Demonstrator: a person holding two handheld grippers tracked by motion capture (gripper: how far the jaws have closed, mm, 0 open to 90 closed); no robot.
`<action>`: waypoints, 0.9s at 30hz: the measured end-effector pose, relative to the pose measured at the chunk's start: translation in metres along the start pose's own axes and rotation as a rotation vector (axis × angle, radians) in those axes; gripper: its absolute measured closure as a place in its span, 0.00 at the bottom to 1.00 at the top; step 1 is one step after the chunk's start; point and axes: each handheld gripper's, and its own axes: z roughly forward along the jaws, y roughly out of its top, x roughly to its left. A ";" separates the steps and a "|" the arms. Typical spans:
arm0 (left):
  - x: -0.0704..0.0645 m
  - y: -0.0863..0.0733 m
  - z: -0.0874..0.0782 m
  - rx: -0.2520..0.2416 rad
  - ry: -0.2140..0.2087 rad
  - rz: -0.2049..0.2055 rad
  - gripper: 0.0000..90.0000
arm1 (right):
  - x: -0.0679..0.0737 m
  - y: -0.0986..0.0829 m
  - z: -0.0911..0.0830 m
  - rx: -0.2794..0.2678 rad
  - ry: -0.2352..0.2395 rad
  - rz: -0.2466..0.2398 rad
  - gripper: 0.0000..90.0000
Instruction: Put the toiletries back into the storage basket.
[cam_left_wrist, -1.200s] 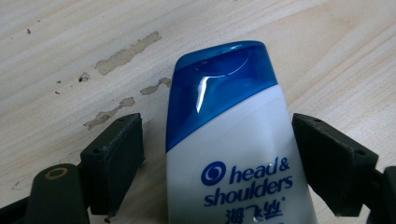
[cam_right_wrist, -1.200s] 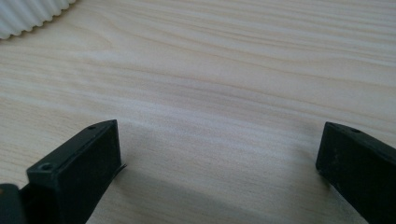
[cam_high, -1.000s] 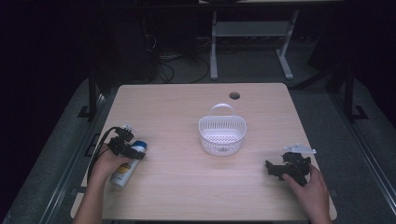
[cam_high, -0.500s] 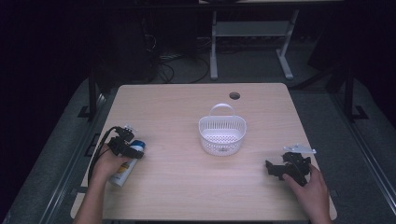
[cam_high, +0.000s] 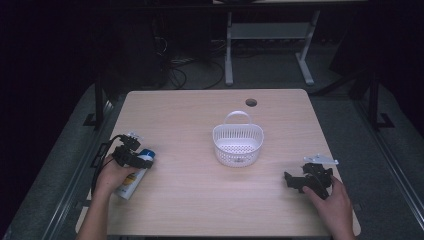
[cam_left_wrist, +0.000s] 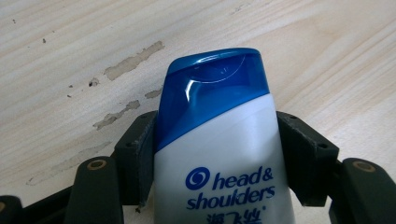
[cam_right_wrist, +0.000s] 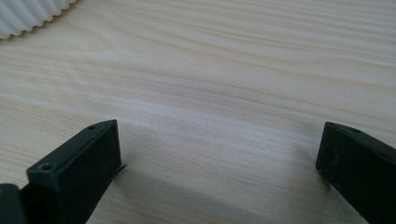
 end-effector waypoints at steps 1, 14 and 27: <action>0.000 0.000 -0.001 -0.008 -0.002 -0.002 0.39 | 0.000 0.000 0.000 0.000 0.000 0.000 0.00; 0.000 -0.004 -0.022 -0.108 -0.062 0.019 0.40 | 0.000 0.000 0.000 0.001 0.001 0.000 0.00; 0.004 -0.007 -0.040 -0.250 -0.130 0.026 0.40 | 0.000 0.000 0.000 0.000 0.001 -0.001 0.00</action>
